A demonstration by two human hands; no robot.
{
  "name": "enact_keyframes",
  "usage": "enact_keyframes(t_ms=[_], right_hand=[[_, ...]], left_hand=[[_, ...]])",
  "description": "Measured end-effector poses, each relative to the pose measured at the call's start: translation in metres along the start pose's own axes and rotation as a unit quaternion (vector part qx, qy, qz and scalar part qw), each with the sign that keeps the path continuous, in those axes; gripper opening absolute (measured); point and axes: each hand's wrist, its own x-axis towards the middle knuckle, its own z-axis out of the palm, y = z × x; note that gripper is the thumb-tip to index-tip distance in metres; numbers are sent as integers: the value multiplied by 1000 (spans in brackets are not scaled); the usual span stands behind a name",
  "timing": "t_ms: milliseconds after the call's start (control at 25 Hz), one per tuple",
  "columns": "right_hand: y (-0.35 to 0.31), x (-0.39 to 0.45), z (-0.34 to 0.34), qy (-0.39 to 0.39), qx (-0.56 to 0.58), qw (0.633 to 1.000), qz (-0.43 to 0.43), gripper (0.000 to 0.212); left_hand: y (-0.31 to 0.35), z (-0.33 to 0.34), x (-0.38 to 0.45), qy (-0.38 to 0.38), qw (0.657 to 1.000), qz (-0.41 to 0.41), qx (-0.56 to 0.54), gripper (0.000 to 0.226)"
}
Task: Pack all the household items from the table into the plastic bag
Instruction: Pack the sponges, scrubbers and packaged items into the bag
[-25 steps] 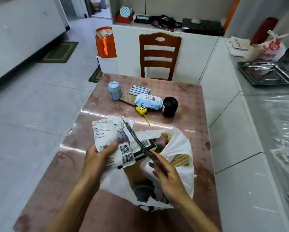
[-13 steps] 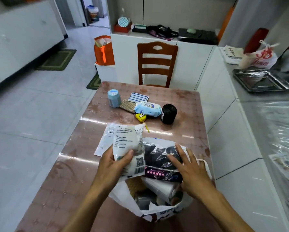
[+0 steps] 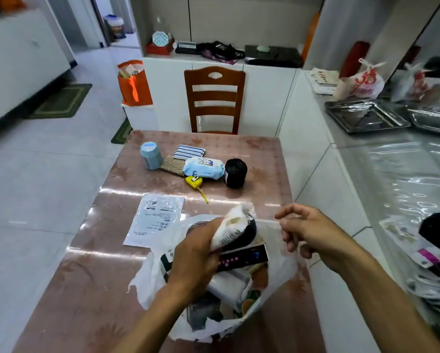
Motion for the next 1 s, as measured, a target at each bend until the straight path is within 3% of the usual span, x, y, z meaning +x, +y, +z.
enact_keyframes(t_ms=[80,160,200,280,440,480,560,600,640,680,720,760,840,920,1000], right_hand=[[-8,-1,8,23,41,998,-34,17],[-10,-3,15,33,45,996,-71,19],[-10,-5,18,33,54,994,-84,19],[-8,-6,24,28,94,990,-99,18],[-1,-8,42,1,203,972,-116,23],[2,-9,44,-3,235,966,-112,27],[11,-9,44,-7,274,956,-103,35],[15,-9,46,-5,272,957,-101,36],[18,-8,50,2,255,962,-96,35],[18,-6,55,12,230,969,-86,32],[14,-4,60,25,206,976,-67,30],[5,-2,65,37,192,980,-46,27],[-18,-2,67,53,191,980,-26,25],[-40,-5,54,67,229,971,-36,27],[-48,-11,45,84,258,961,-60,27]], left_hand=[[-13,17,0,-135,977,99,130,61],[-13,31,-8,-306,923,97,215,65],[-10,35,-10,-359,905,72,215,63],[-4,46,-10,-389,905,57,165,54],[5,41,-4,-327,939,17,108,57],[7,29,-9,-269,961,-1,70,55],[13,-7,-31,-53,996,31,68,41],[12,-27,-45,51,989,41,132,40],[5,-49,-61,108,973,-1,204,47],[-5,-67,-71,103,960,-88,244,52],[-15,-79,-75,69,956,-197,207,50],[-17,-88,-73,33,951,-289,104,43],[-16,-102,-55,27,902,-381,-200,33],[-3,-121,-23,77,855,-380,-344,25],[12,-136,3,111,861,-325,-375,18]])
